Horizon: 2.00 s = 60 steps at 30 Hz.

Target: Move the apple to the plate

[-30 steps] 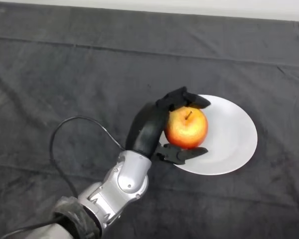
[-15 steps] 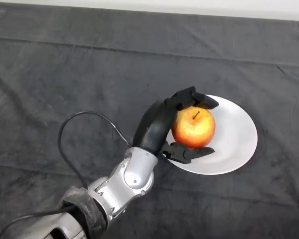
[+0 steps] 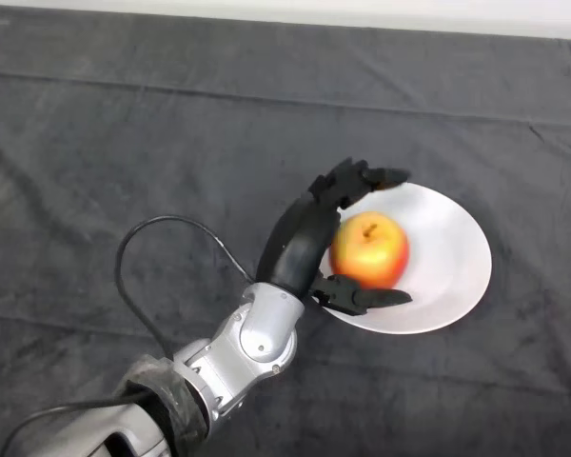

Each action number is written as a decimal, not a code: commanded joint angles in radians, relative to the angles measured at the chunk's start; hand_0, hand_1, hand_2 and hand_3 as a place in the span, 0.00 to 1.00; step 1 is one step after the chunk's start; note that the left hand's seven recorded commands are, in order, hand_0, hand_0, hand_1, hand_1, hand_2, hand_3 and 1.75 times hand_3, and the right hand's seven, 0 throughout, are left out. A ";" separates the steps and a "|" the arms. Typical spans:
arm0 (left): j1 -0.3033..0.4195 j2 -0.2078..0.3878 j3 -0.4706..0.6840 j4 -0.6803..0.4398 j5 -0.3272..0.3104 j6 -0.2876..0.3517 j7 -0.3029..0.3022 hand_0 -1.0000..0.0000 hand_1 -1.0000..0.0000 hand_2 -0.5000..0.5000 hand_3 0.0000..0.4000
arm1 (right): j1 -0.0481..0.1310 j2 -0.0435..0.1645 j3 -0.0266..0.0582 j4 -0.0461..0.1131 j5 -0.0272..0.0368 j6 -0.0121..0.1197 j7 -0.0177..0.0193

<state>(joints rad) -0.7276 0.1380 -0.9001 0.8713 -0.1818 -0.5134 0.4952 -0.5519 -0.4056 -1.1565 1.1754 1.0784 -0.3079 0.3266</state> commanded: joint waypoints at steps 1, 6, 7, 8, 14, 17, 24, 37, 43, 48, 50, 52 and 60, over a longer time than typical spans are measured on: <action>-0.064 0.016 -0.028 0.037 -0.013 -0.022 0.016 0.82 1.00 0.41 0.18 | -0.016 -0.009 0.0047 -0.005 0.0209 -0.010 0.0080; -0.066 0.023 -0.028 0.037 -0.020 -0.028 0.019 1.00 1.00 0.50 0.00 | -0.016 -0.010 0.0042 -0.003 0.0213 -0.010 0.0093; -0.066 0.025 -0.027 0.036 -0.021 -0.029 0.018 1.00 1.00 0.50 0.00 | -0.016 -0.010 0.0041 -0.003 0.0213 -0.010 0.0095; -0.066 0.028 -0.025 0.035 -0.023 -0.030 0.017 1.00 1.00 0.50 0.00 | -0.016 -0.010 0.0041 -0.003 0.0214 -0.011 0.0097; -0.064 0.081 0.018 -0.002 -0.038 -0.034 -0.013 1.00 1.00 0.50 0.00 | -0.017 -0.010 0.0037 -0.002 0.0216 -0.011 0.0108; -0.053 0.129 0.057 -0.044 -0.046 -0.036 -0.032 1.00 1.00 0.50 0.00 | -0.017 -0.011 0.0036 -0.001 0.0216 -0.011 0.0111; 0.020 0.260 0.162 -0.170 -0.055 -0.053 -0.046 1.00 1.00 0.50 0.00 | -0.016 -0.010 0.0037 -0.002 0.0214 -0.011 0.0111; 0.225 0.451 0.371 -0.364 -0.062 -0.085 -0.024 1.00 1.00 0.50 0.00 | -0.015 -0.009 0.0051 -0.006 0.0202 -0.010 0.0091; 0.310 0.498 0.461 -0.427 -0.061 -0.079 -0.005 1.00 1.00 0.50 0.00 | -0.015 -0.008 0.0059 -0.008 0.0196 -0.009 0.0078; 0.374 0.521 0.528 -0.465 -0.057 -0.076 0.006 1.00 1.00 0.50 0.00 | -0.014 -0.007 0.0066 -0.010 0.0190 -0.009 0.0065; 0.400 0.528 0.556 -0.476 -0.054 -0.078 0.010 1.00 1.00 0.50 0.00 | -0.014 -0.007 0.0068 -0.011 0.0188 -0.009 0.0060; 0.428 0.538 0.584 -0.487 -0.058 -0.082 0.008 1.00 1.00 0.50 0.00 | -0.014 -0.007 0.0071 -0.011 0.0186 -0.008 0.0055; 0.538 0.601 0.728 -0.479 -0.131 -0.132 -0.048 1.00 1.00 0.50 0.00 | -0.013 -0.006 0.0079 -0.014 0.0180 -0.008 0.0037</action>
<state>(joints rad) -0.1948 0.6522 -0.1927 0.3997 -0.3090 -0.6218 0.4478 -0.5528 -0.4058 -1.1569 1.1754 1.0791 -0.3084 0.3270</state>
